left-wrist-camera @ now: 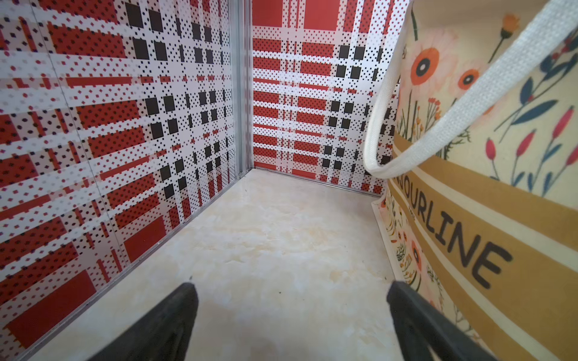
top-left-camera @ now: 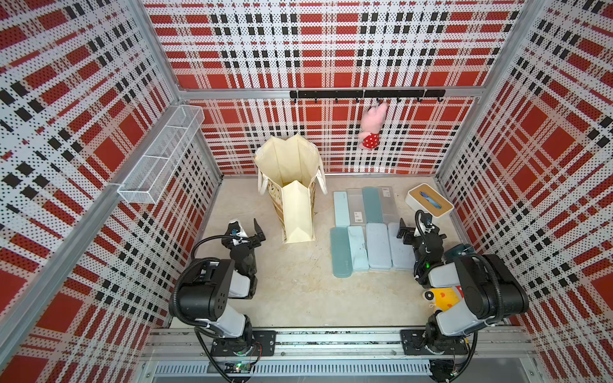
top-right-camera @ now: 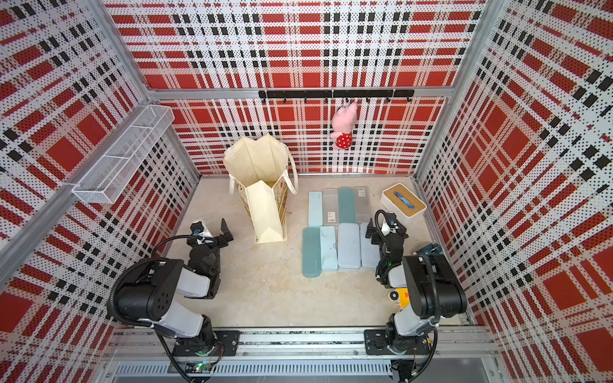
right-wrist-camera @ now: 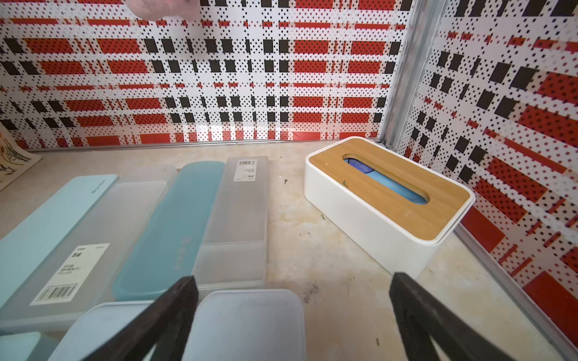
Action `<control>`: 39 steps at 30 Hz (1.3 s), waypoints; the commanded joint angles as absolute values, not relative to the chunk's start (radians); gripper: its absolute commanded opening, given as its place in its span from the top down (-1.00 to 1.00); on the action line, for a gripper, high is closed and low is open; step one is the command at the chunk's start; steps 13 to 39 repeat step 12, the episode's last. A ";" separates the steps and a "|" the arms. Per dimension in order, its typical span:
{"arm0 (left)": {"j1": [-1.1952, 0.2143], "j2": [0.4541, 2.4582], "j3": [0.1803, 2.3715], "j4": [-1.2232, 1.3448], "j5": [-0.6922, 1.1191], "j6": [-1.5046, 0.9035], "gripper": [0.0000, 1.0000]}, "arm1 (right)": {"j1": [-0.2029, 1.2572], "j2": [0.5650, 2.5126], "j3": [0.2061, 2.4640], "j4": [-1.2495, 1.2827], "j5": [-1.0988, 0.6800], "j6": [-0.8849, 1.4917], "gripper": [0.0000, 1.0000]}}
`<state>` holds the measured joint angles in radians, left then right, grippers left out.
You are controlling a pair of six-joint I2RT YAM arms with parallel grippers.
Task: Take out the pencil case from the canvas bag
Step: Reset both arms
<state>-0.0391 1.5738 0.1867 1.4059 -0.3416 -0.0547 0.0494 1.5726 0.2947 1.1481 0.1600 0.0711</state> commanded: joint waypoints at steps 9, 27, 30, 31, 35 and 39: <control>-0.029 1.583 0.213 1.406 -0.329 -0.046 -0.96 | 0.041 1.570 0.288 1.158 0.161 0.063 -0.99; -0.037 1.581 0.205 1.420 -0.339 -0.040 -0.96 | 0.041 1.571 0.289 1.160 0.160 0.063 -0.99; -0.037 1.581 0.205 1.420 -0.339 -0.040 -0.96 | 0.041 1.571 0.289 1.160 0.160 0.063 -0.99; -0.037 1.581 0.205 1.420 -0.339 -0.040 -0.96 | 0.041 1.571 0.289 1.160 0.160 0.063 -0.99; -0.037 1.581 0.205 1.420 -0.339 -0.040 -0.96 | 0.041 1.571 0.289 1.160 0.160 0.063 -0.99; -0.037 1.581 0.205 1.420 -0.339 -0.040 -0.96 | 0.041 1.571 0.289 1.160 0.160 0.063 -0.99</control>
